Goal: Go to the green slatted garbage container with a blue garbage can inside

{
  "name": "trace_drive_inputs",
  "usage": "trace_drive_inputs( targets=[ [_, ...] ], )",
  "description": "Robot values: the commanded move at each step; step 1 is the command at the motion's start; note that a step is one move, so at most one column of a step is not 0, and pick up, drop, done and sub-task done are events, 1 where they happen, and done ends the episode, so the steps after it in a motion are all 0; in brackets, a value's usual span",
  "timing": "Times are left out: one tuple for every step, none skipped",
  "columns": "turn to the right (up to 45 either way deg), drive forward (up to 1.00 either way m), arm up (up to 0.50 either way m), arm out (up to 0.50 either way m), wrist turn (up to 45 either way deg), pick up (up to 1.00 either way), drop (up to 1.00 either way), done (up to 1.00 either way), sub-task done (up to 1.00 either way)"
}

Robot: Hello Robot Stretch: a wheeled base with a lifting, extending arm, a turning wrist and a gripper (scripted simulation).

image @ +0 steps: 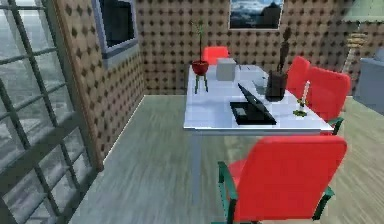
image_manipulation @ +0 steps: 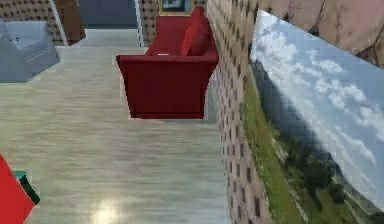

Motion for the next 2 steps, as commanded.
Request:
trace_drive_inputs(
  targets=[
    [0.0,0.15,0.0,0.0,0.0,0.0,0.0,0.0,0.0],
    [45.0,0.0,0.0,0.0,0.0,0.0,0.0,0.0,0.0]
  ],
)
